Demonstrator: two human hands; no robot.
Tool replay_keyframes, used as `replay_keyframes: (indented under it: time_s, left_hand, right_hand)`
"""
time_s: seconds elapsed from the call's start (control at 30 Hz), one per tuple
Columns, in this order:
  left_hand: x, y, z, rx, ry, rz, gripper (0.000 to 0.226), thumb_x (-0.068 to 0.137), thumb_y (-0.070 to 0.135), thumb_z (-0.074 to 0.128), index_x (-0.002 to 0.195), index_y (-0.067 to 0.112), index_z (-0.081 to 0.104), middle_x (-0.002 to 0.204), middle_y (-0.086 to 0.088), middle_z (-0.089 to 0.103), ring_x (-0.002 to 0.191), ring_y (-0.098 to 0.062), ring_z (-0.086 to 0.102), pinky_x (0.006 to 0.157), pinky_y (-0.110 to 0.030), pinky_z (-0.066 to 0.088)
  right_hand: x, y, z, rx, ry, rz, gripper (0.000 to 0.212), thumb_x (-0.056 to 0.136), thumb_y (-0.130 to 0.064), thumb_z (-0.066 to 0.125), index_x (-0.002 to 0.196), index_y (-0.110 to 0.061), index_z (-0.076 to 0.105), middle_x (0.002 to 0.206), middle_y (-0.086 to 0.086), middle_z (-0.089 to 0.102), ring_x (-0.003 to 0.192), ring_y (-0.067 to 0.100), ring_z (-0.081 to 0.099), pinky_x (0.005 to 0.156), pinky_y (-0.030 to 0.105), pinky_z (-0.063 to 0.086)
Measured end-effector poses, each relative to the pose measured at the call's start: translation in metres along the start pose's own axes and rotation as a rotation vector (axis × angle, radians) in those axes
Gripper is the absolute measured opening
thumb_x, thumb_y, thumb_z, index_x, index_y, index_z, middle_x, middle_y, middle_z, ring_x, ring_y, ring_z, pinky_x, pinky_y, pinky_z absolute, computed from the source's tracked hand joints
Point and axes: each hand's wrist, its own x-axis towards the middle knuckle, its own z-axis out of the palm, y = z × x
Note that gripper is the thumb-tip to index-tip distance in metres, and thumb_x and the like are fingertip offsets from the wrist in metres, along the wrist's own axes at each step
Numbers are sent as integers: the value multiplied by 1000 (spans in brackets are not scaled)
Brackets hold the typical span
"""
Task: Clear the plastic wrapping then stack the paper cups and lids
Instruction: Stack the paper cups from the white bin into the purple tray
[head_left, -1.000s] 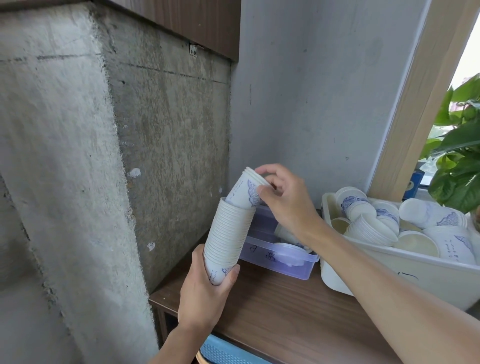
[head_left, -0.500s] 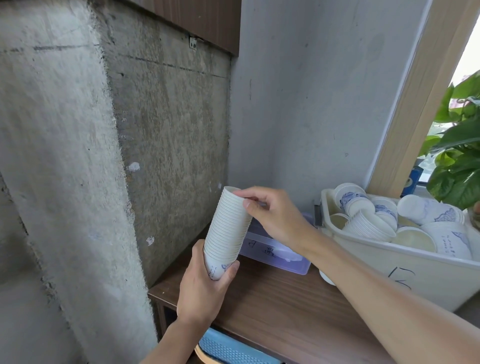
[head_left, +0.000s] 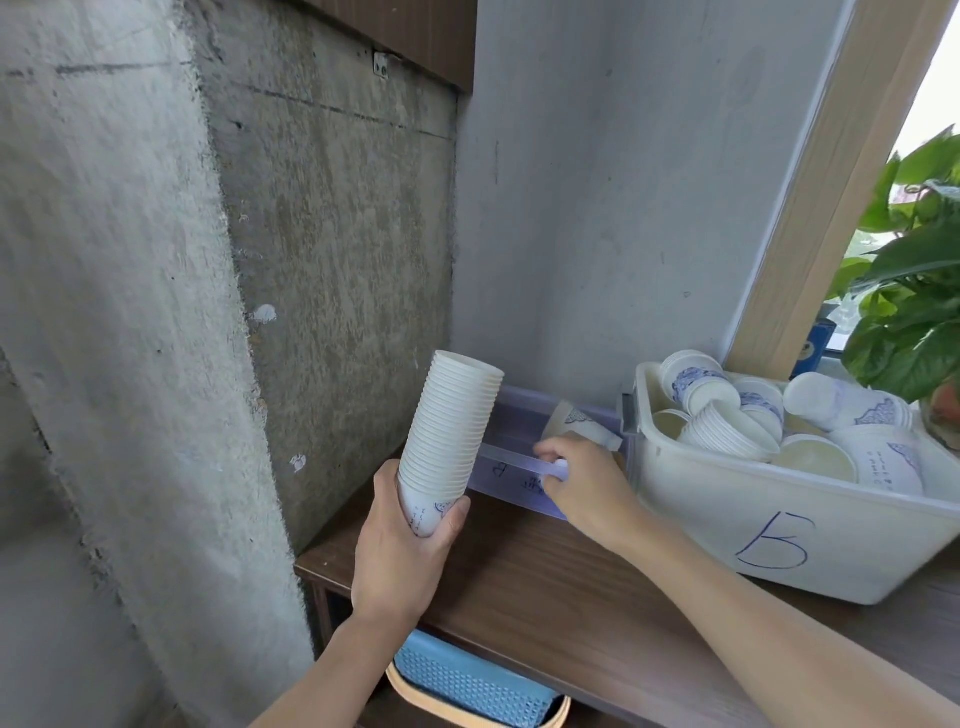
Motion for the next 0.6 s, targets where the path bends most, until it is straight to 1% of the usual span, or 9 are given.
replay_keyframes:
  time_s: [0.07,0.1,0.17,0.23,0.3,0.4,0.5,0.57,0.6]
  left_hand:
    - [0,-1,0,-7,2,2,57,79,43,76,116,41,32,102,13,59,90,-7,61,70,-27,50]
    - [1,0,0,-19,2,0,58,79,43,76,117,40,33,103,14,59,91,-6,61,71,-26,49]
    - [2,2,-2,-75,-9,-13,57,79,40,78,116,41,34,104,17,60,92,-2,61,73,-25,48]
    - [3,6,-7,-142,-14,-20,56,80,33,79,115,40,36,105,17,60,94,1,60,76,-25,49]
    - [5,16,-12,-205,-2,2,55,81,27,79,117,36,38,106,17,59,94,1,60,78,-25,51]
    - [18,38,-18,-293,-2,46,55,83,20,77,121,26,39,106,18,57,93,4,60,77,-17,51]
    - [42,60,-19,-304,-75,66,57,83,15,78,124,19,40,106,16,57,89,10,60,74,-12,50]
    - [57,65,-15,-283,-153,46,63,81,12,80,128,17,40,107,14,58,89,13,60,73,-10,50]
    - [64,65,-12,-265,-190,21,66,79,12,81,130,17,39,108,14,58,92,11,60,75,-12,50]
  right_hand:
    - [-3,-4,2,16,30,-6,25,91,-11,59,111,-23,68,98,-11,63,102,14,58,101,39,40]
    - [-5,-6,2,27,38,-12,24,91,-10,59,110,-22,69,98,-11,64,100,14,59,100,39,41]
    - [-10,-11,4,39,32,-33,23,92,-11,59,109,-22,69,102,-8,67,100,13,59,100,39,42]
    - [-17,-16,5,36,6,-59,22,93,-13,58,110,-23,69,105,-7,68,100,12,59,99,38,43]
    - [-24,-21,5,35,-27,-90,22,93,-14,58,110,-23,69,105,-7,68,100,13,59,98,39,44]
    - [-32,-27,5,19,-60,-132,18,92,-15,59,105,-23,69,102,-6,69,99,16,61,94,40,46]
    - [-38,-31,6,11,-75,-172,19,91,-14,59,106,-22,67,107,-6,65,99,16,59,93,38,46]
    - [-41,-31,2,11,-77,-184,23,91,-17,59,114,-21,64,114,-5,57,101,15,57,92,33,46]
    - [-41,-31,-2,11,-76,-170,27,91,-22,60,118,-21,61,115,-4,56,101,15,57,92,32,46]
